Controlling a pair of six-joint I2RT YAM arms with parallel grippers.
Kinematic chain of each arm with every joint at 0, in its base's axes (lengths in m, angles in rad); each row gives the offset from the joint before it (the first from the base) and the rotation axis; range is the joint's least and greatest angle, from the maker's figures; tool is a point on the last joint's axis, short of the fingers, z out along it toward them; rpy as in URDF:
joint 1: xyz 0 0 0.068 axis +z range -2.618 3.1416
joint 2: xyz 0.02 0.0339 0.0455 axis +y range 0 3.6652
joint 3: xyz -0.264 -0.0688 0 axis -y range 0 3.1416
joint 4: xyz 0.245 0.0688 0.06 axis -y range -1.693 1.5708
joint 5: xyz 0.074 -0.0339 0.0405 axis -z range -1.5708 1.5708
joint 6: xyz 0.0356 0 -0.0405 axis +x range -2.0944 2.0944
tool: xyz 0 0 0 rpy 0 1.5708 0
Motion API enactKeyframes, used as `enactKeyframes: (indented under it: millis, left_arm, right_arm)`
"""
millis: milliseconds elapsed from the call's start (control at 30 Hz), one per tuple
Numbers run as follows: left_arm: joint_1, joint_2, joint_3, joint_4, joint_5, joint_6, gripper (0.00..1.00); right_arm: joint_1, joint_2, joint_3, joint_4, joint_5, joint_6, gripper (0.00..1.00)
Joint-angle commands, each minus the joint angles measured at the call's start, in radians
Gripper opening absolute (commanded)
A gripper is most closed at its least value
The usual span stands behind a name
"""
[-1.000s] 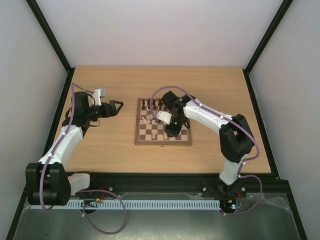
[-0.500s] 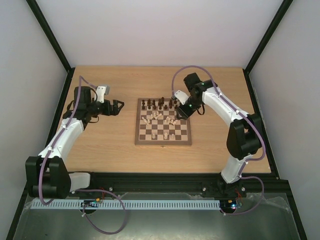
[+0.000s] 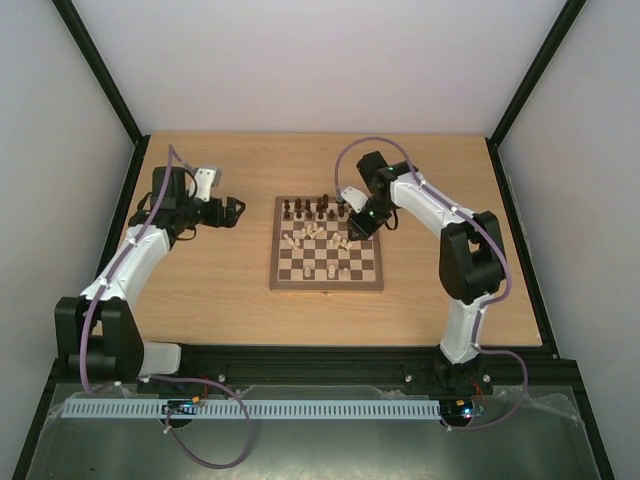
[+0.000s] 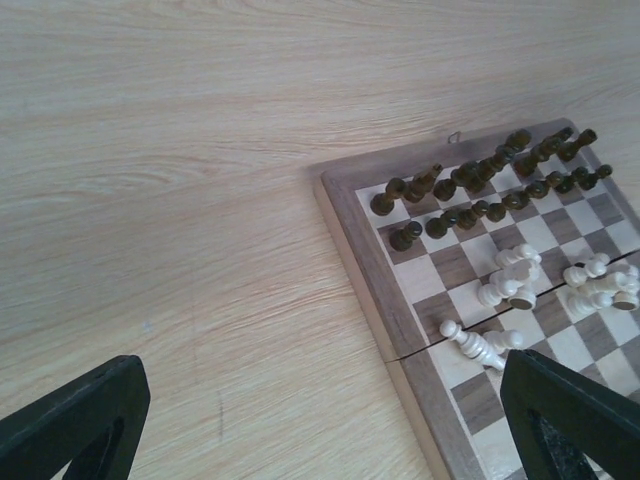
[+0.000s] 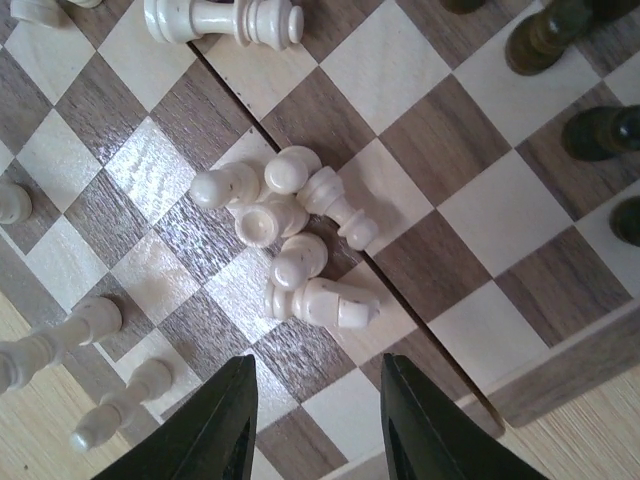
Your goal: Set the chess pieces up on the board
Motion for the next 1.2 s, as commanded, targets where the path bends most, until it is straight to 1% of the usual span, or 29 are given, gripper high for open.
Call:
enactKeyframes:
  millis: [0,67,167,267,333,400,467,533,600,833,1167]
  left_arm:
    - [0.019,0.028,0.027,0.010,0.168,-0.067,0.99]
    - [0.015,0.024,0.007,0.009,0.199,-0.062,0.98]
    - [0.013,0.023,-0.012,-0.029,0.193,0.005,0.87]
    - [0.012,0.013,-0.021,-0.064,0.116,0.034,0.81]
    - [0.005,0.006,-0.019,-0.092,0.029,0.046,0.77]
    - [-0.008,0.000,-0.006,-0.122,-0.060,0.078,0.76]
    - [-0.011,0.007,0.027,-0.164,-0.109,0.120,0.71]
    - [-0.012,0.041,0.080,-0.227,-0.132,0.136,0.67]
    - [-0.012,0.071,0.118,-0.275,-0.120,0.143,0.63]
    - [-0.013,0.046,0.069,-0.208,-0.035,0.065,0.64]
    - [-0.013,0.051,0.056,-0.185,-0.026,0.041,0.65]
  right_arm:
    - [0.034,0.041,0.045,-0.011,0.014,-0.020,0.34]
    - [0.049,0.064,0.064,-0.006,0.029,-0.022,0.33]
    - [0.076,0.089,0.081,0.001,0.037,-0.017,0.32]
    - [0.097,0.104,0.085,0.018,0.053,-0.004,0.32]
    - [0.106,0.116,0.092,0.018,0.056,0.003,0.32]
    - [0.113,0.125,0.099,0.017,0.058,0.006,0.32]
    - [0.118,0.131,0.103,0.015,0.062,0.004,0.32]
    - [0.121,0.135,0.107,0.013,0.066,0.005,0.31]
    - [0.121,0.140,0.109,0.010,0.069,0.006,0.31]
    - [0.122,0.145,0.106,0.009,0.069,0.018,0.25]
    - [0.131,0.139,0.088,0.011,0.078,0.013,0.15]
